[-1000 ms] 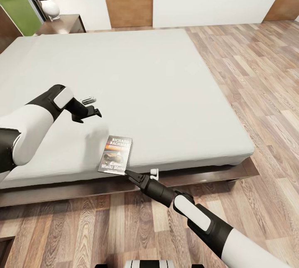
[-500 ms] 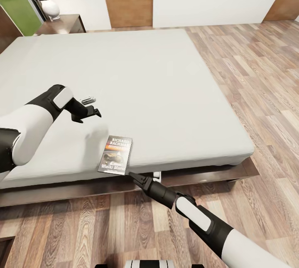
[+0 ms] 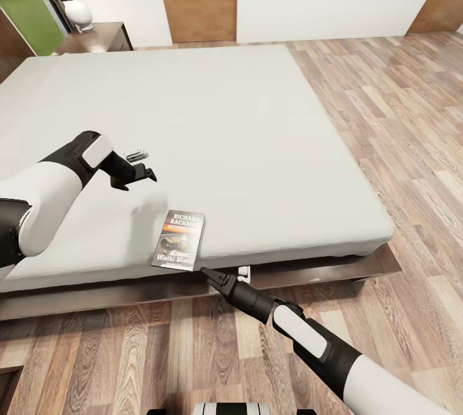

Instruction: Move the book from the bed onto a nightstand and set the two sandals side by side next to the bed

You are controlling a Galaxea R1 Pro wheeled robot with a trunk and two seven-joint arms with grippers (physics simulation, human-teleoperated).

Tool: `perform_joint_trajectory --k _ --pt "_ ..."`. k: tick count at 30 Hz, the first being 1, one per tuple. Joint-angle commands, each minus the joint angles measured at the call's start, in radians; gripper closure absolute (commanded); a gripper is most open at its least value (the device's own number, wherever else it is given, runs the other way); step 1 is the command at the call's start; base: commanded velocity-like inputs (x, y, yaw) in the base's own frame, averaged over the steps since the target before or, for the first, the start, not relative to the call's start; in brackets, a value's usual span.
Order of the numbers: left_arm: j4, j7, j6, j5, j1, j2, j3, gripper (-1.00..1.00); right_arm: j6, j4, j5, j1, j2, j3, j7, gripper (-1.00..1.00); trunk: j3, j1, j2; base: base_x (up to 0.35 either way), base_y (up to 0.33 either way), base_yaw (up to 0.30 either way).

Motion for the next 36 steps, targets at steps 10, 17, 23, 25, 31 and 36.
perform_joint_trajectory --k 10,17,23,25,31,36 --pt "-0.002 0.01 0.004 0.011 0.0 0.0 -0.003 -1.0 0.004 0.001 -0.011 -0.001 -0.001 0.002 0.001 -1.0 -0.001 0.0 0.0 0.0 0.0 0.0" --pt "-0.002 0.009 0.004 0.011 0.0 0.0 -0.003 -1.0 0.004 0.001 -0.011 -0.001 -0.001 0.002 0.001 -1.0 -0.001 0.0 0.0 0.0 0.0 0.0" --pt "-0.002 0.008 0.004 0.011 0.0 0.0 -0.003 -1.0 0.001 0.001 -0.011 -0.001 -0.001 0.002 0.001 -1.0 -0.001 0.0 0.0 0.0 0.0 0.0" --pt "-0.002 0.008 0.004 0.011 0.0 0.0 -0.003 -1.0 0.0 0.001 -0.011 -0.001 -0.001 0.002 0.001 -1.0 -0.001 0.0 0.0 0.0 0.0 0.0" --pt "-0.002 0.008 0.004 0.011 0.0 0.0 -0.003 -1.0 -0.026 0.002 -0.011 -0.001 -0.001 0.003 0.001 -1.0 -0.001 0.0 0.0 0.0 0.0 0.0" --pt "-0.002 0.007 0.004 0.011 0.0 0.001 -0.003 -1.0 -0.05 0.003 -0.011 -0.001 -0.001 0.004 0.0 -1.0 -0.001 0.0 0.0 0.0 0.0 0.0"
